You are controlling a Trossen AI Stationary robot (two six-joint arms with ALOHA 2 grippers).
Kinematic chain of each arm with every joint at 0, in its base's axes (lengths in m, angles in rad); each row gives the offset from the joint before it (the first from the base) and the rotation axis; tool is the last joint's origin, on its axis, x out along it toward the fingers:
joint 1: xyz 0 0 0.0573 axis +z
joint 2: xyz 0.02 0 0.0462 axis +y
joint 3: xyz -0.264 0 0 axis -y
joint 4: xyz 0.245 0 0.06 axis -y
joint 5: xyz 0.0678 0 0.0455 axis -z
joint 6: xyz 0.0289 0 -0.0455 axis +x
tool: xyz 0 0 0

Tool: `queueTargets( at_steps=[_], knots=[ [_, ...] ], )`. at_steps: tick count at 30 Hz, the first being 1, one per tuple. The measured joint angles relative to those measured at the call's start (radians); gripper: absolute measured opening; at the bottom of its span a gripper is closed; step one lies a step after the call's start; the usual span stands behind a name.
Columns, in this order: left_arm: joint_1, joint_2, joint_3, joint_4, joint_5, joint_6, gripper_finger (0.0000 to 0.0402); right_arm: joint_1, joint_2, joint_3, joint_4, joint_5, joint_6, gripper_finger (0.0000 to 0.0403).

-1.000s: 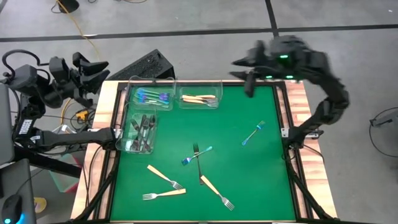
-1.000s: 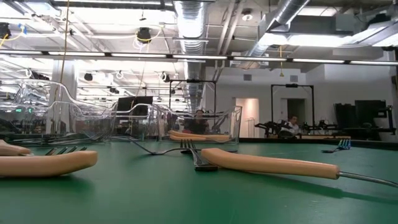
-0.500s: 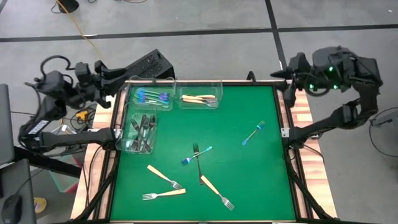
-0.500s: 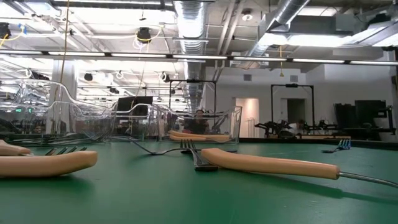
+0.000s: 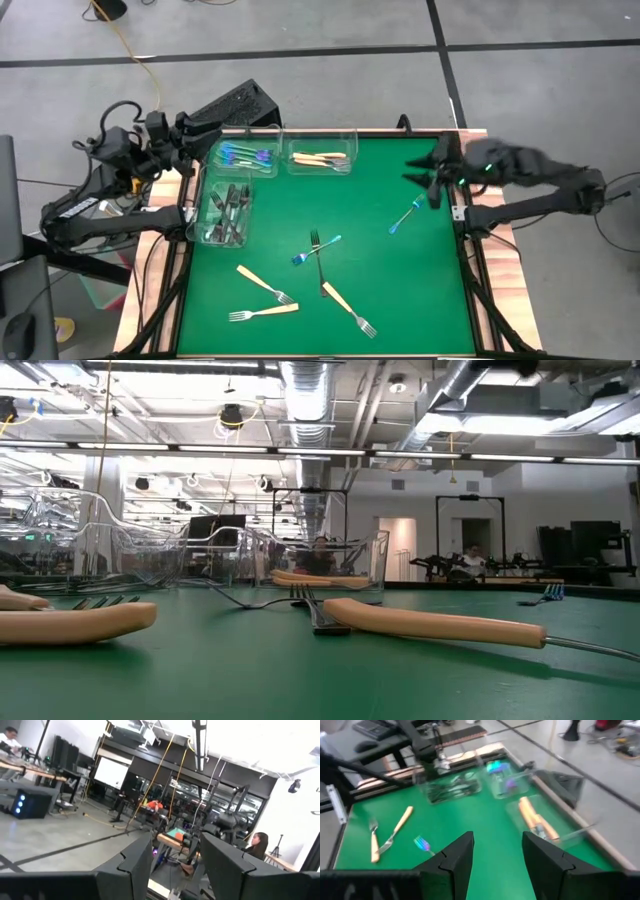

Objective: Sort silverware by color (type)
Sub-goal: Put the iridescent fork into the top left transparent bin

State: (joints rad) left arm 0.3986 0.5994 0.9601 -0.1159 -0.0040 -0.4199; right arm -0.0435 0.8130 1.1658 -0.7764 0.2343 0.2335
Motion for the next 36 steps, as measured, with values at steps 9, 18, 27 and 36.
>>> queueTargets(
  at_steps=[9,18,27,36],
  knots=[
    [-0.062,0.0,-0.066,0.06,0.007,0.026,0.0153,0.061,-0.06,-0.483,0.566,-0.05,0.138,0.0187],
    [-0.175,0.0,-0.176,0.232,0.008,0.026,0.0153,0.099,-0.039,-0.554,0.715,-0.053,0.17,0.0187],
    [-0.305,0.016,-0.224,0.287,-0.046,0.034,0.0153,0.103,0.021,-0.554,0.788,-0.053,0.169,0.0187],
    [-0.401,0.016,-0.224,0.29,-0.063,0.045,0.0153,0.142,0.164,-0.554,0.862,-0.063,0.188,0.0187]
  ],
)
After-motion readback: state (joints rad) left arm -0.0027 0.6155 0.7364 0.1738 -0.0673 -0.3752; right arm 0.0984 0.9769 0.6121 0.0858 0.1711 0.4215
